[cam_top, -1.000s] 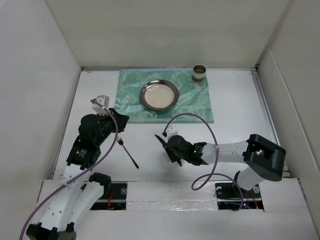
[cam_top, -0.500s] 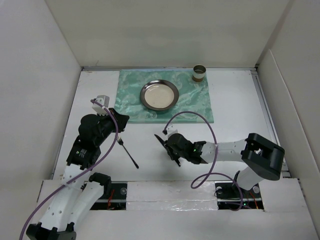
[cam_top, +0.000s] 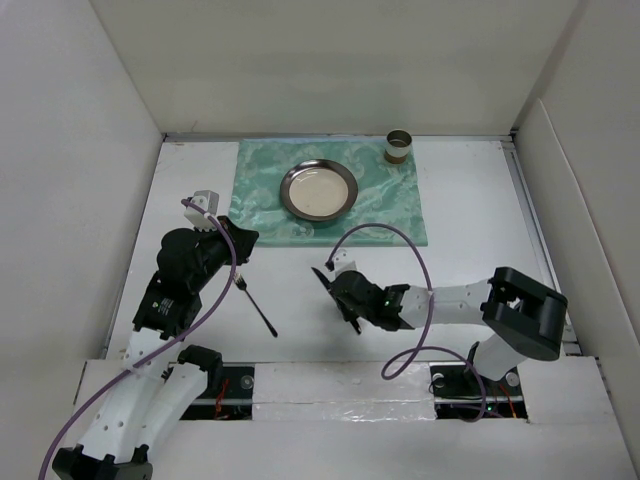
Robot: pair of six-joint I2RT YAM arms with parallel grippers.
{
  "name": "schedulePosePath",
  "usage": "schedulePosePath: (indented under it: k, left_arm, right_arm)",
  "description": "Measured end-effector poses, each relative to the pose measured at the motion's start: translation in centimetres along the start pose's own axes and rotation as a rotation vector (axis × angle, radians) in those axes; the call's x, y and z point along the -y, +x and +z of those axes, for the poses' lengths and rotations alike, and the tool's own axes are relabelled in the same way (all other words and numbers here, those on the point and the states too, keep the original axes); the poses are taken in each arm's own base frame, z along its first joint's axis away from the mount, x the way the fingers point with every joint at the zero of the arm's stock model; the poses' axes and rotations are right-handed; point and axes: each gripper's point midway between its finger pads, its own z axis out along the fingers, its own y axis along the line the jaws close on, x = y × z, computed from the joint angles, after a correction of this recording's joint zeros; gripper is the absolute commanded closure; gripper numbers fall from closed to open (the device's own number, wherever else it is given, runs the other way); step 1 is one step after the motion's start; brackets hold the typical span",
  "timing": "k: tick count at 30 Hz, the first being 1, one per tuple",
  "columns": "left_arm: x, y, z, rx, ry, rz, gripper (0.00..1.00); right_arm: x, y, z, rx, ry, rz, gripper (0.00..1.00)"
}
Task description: Set the dinner table for one person
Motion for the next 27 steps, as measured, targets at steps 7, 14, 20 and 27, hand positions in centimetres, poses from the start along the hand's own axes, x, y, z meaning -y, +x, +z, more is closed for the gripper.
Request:
schedulePosePath:
  k: [7, 14, 20, 27]
  left_arm:
    - [0.0, 0.0, 0.0, 0.002, -0.001, 0.000, 1.00]
    - [0.0, -0.1, 0.0, 0.003, 0.000, 0.000, 1.00]
    - [0.0, 0.0, 0.0, 0.002, 0.001, 0.000, 1.00]
    - [0.0, 0.0, 0.0, 0.001, 0.001, 0.000, 1.00]
  right_arm:
    - [-0.6, -0.1, 0.1, -0.012, 0.061, -0.006, 0.98]
    - [-1.1, 0.9, -1.1, -0.035, 0.128, -0.005, 1.00]
    - [-0.8, -0.5, -3.6, 0.005, 0.115, 0.057, 1.00]
    - [0.6, -4.8, -6.1, 0.118, 0.087, 0.157, 1.00]
